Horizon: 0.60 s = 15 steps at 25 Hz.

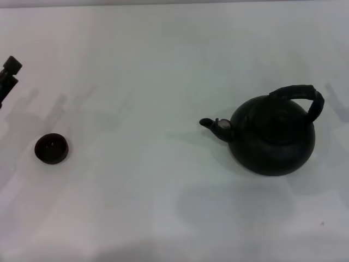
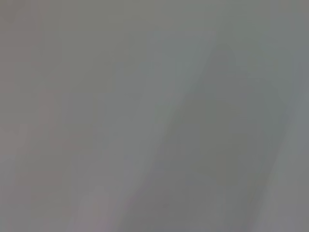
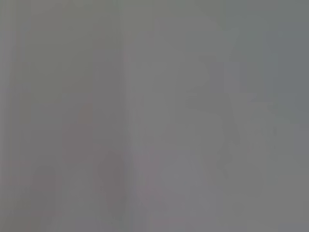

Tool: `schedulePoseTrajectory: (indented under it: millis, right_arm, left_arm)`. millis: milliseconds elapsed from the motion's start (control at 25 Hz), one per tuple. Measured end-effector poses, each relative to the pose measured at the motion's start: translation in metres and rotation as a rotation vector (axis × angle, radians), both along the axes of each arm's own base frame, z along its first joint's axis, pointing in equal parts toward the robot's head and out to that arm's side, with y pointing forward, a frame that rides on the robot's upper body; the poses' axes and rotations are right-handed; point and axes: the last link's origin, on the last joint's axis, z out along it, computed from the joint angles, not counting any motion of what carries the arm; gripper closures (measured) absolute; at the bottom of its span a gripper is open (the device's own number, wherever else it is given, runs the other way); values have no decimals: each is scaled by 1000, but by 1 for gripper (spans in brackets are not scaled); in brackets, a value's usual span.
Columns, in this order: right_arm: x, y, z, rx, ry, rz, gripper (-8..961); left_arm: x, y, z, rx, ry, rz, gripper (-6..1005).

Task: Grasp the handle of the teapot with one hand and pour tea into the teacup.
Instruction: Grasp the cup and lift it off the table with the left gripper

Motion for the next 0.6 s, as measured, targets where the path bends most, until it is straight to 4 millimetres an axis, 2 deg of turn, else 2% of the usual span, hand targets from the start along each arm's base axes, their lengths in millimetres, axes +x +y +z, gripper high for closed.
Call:
schedulePoseTrajectory:
  millis: [280,600]
  right_arm:
    - [-1,2,3,9,-7,15,76]
    - [-2,5,5,15,-12,15,76]
  left_arm:
    - [-4,5,24,-127,-46,11,279]
    - [-5,32,62,-345,-23,164,354]
